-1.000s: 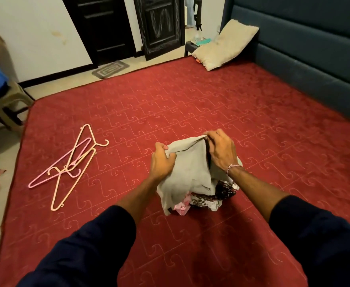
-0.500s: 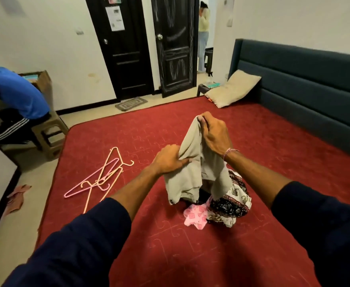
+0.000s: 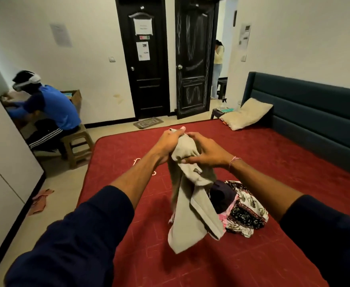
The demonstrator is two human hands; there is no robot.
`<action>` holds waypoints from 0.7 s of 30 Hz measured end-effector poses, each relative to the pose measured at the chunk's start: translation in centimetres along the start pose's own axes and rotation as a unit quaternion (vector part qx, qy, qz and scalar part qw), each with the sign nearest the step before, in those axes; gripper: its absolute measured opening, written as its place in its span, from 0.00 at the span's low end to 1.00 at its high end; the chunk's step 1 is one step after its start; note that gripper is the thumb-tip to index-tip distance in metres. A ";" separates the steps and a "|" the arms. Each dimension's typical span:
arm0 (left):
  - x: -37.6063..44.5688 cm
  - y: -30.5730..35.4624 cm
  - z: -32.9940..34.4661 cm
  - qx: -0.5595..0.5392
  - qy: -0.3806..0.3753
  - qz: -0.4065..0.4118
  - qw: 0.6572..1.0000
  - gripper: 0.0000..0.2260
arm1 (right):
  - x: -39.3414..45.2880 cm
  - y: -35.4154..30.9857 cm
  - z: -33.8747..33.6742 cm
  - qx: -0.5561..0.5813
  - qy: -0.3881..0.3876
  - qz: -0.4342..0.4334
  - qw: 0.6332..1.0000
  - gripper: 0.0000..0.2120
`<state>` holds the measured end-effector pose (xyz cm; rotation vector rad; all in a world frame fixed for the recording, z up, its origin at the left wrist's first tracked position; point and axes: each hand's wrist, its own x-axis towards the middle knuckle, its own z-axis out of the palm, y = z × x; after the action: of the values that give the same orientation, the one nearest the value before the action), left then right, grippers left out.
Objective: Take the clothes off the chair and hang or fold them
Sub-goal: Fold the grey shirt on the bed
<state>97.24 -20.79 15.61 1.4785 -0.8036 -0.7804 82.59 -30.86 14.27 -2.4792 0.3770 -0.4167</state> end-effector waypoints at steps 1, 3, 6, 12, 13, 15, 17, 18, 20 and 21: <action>-0.7 0.3 -0.7 -0.003 -0.010 -0.005 1.000 0.19 | 0.2 -1.0 0.1 -0.034 -0.002 -0.016 0.999 0.37; -1.8 1.0 -2.1 -0.031 -0.032 -0.010 0.999 0.22 | 0.6 -2.5 0.2 -0.069 -0.006 -0.037 0.997 0.29; -3.0 1.2 -5.0 -0.090 -0.028 0.018 0.995 0.31 | 1.3 -3.9 0.2 -0.065 0.041 -0.058 0.995 0.23; -6.3 -0.6 -8.6 0.140 -0.069 0.072 0.985 0.27 | 3.8 -8.4 0.6 0.067 0.141 0.021 0.987 0.12; -6.9 -0.9 -8.5 0.191 -0.081 0.076 0.975 0.28 | 4.3 -9.1 0.8 0.094 0.146 0.033 0.984 0.13; -7.3 -2.1 -8.5 0.319 -0.068 0.097 0.940 0.30 | 5.4 -10.0 1.3 0.148 0.158 0.043 0.975 0.16; -7.3 -2.6 -9.0 0.366 -0.032 0.097 0.925 0.14 | 5.8 -11.6 1.4 0.202 0.178 0.065 0.961 0.14; -7.4 -2.5 -9.4 0.350 -0.017 0.086 0.932 0.06 | 5.9 -12.1 1.2 0.232 0.187 0.076 0.951 0.12; -7.8 -1.9 -10.1 0.277 -0.007 0.065 0.959 0.08 | 5.8 -12.8 0.8 0.287 0.187 0.084 0.936 0.09; -8.2 -1.4 -10.2 0.238 -0.009 0.060 0.969 0.10 | 5.6 -13.0 0.5 0.306 0.170 0.080 0.933 0.13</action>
<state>101.54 -8.36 14.85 1.8255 -1.1392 -0.5272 90.11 -22.40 22.75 -1.7548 0.4954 -0.7671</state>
